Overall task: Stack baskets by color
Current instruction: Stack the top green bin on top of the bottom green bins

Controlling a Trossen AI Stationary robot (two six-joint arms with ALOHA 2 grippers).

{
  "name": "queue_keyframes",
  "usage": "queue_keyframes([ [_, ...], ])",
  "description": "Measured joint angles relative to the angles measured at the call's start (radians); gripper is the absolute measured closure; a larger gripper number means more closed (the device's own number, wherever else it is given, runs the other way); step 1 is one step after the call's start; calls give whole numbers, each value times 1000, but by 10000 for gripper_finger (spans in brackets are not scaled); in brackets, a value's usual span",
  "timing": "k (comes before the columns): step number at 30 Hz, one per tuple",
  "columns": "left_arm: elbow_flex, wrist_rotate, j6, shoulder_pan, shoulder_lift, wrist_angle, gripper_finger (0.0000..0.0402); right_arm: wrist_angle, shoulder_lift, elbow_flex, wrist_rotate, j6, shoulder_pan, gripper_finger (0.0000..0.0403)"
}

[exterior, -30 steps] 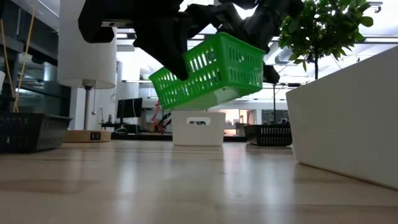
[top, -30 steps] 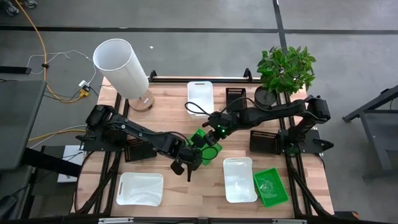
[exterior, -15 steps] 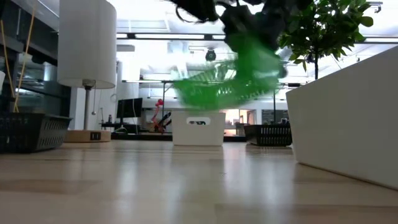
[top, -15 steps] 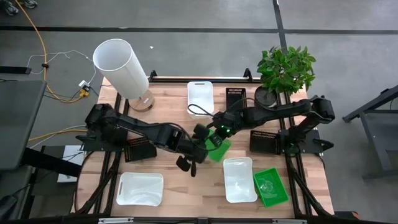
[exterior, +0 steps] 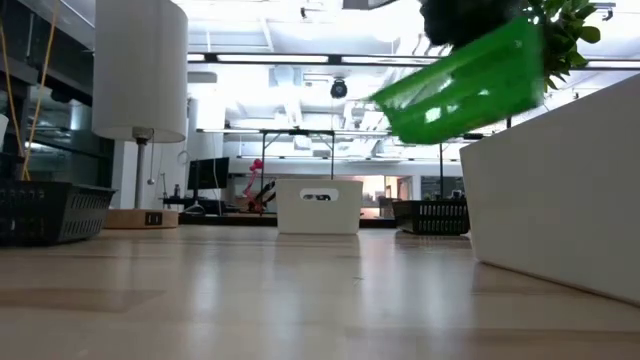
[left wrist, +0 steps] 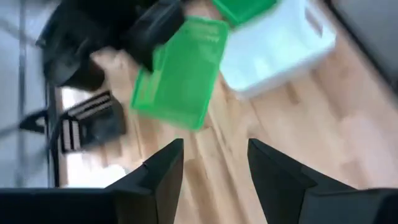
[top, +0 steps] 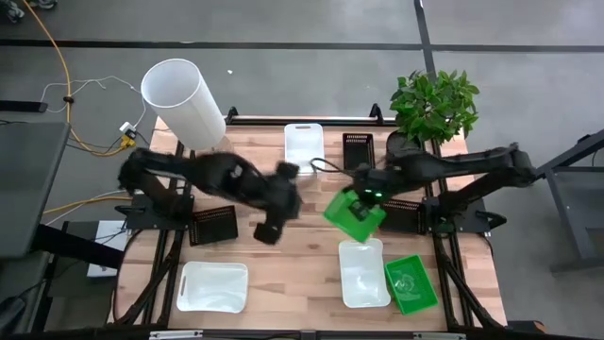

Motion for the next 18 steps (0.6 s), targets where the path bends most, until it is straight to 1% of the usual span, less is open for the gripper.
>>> queue_keyframes([
  [2, -37, 10, -72, 22, -67, 9, 251, -69, -52, -18, 1, 47, 33, 402],
  [4, -87, -12, -121, 36, -142, 62, 275, -102, -108, -45, 2, 124, 77, 402],
  [6, -158, -44, -154, 40, -234, 116, 308, -105, -176, -71, 2, 232, 136, 402],
  [9, -285, -86, -193, 38, -359, 274, 371, -117, -248, -119, 22, 429, 252, 402],
  [10, -333, -96, -207, 37, -400, 314, 385, -115, -269, -130, 38, 496, 297, 403],
  [11, -377, -105, -221, 37, -436, 365, 392, -113, -289, -141, 55, 563, 342, 403],
  [13, -467, -126, -248, 37, -508, 479, 390, -124, -305, -155, 86, 690, 439, 403],
  [16, -582, -143, -291, 36, -589, 596, 396, -154, -300, -156, 126, 856, 574, 403],
  [18, -645, -144, -325, 36, -628, 634, 400, -167, -292, -156, 146, 954, 653, 403],
])
